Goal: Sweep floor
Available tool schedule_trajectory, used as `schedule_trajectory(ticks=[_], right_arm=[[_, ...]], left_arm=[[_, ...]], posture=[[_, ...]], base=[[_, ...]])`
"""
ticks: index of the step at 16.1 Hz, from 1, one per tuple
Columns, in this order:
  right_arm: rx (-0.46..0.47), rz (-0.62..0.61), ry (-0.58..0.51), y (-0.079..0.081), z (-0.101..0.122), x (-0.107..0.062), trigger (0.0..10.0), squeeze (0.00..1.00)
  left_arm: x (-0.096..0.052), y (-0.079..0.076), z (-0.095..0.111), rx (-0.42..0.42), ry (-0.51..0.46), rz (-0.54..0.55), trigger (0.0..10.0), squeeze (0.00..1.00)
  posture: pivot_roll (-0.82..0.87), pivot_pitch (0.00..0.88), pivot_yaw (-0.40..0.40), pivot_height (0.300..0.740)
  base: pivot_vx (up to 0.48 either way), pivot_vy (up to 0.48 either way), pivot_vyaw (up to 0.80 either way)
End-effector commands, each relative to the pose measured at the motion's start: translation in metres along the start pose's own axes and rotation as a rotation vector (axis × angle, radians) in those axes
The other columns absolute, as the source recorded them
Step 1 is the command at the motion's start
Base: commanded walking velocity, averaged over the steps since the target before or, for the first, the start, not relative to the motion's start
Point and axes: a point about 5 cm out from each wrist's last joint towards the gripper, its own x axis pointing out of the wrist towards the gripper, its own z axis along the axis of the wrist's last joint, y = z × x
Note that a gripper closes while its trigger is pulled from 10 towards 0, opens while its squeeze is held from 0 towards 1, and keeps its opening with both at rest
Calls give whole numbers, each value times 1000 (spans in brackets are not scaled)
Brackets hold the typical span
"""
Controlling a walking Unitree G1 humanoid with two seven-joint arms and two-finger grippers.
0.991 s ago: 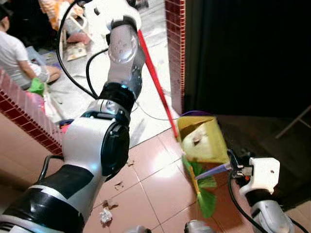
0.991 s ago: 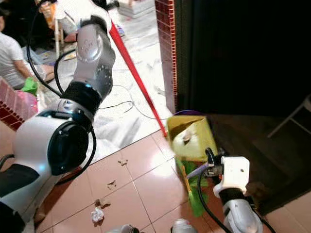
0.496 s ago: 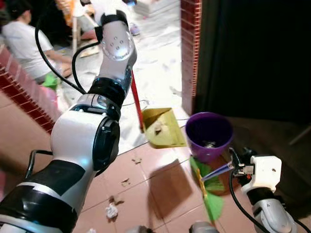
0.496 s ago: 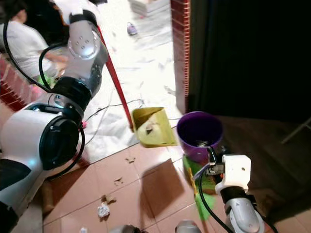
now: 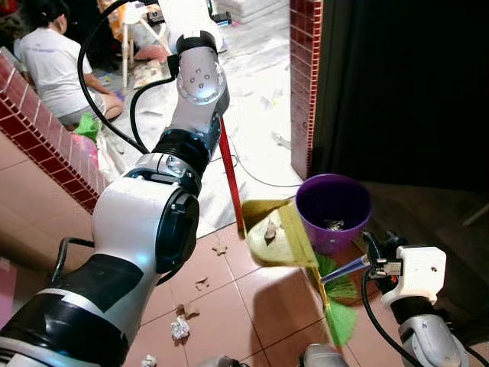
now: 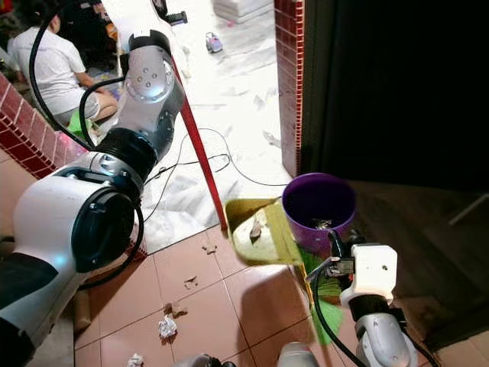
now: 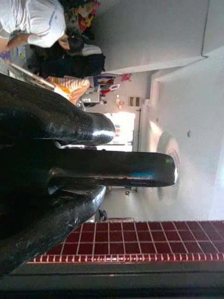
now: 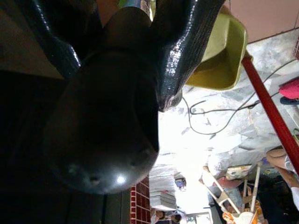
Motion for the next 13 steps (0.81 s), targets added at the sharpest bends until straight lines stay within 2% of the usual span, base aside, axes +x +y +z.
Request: schedule_trajectory(ticks=[1, 4, 5, 6, 7, 8, 9, 11, 13], right_arm=[[24, 14, 75, 5, -12, -3, 10000, 0], [26, 16, 76, 6, -13, -2, 10000, 0], [33, 67, 60, 8, -13, 26, 10000, 0], [43, 113, 49, 12, -10, 48, 10000, 0], [61, 171, 55, 20, -8, 59, 10000, 0], [65, 191, 63, 22, -9, 61, 10000, 0], [87, 246, 76, 31, -8, 67, 10000, 0], [116, 273, 17, 37, 10, 86, 10000, 0], [102, 302, -22, 41, 21, 100, 10000, 0]], left_arm=[[11, 3, 18, 1, -75, 16, 10000, 0], [12, 7, 19, 13, -81, 24, 10000, 0], [6, 52, -3, 138, -73, 50, 10000, 0], [-11, 82, -29, 224, -28, 63, 10000, 0], [-25, 102, -44, 254, 6, 107, 10000, 0], [-28, 108, -46, 268, 6, 119, 10000, 0], [-36, 124, -50, 309, -6, 149, 10000, 0], [-55, 140, -59, 354, -5, 167, 10000, 0], [-72, 141, -66, 367, 6, 147, 10000, 0]], posture=[[-381, 18, 222, 740], [-373, 12, 219, 740], [-225, 0, 152, 740], [-206, 0, 136, 740], [-193, 0, 115, 740], [-185, 0, 104, 740], [-168, 0, 78, 740], [-133, 0, 24, 740], [-112, 0, 3, 740]], base=[[0, 0, 0], [0, 0, 0], [0, 0, 0], [0, 0, 0], [0, 0, 0], [0, 0, 0], [0, 0, 0], [0, 0, 0], [0, 0, 0]])
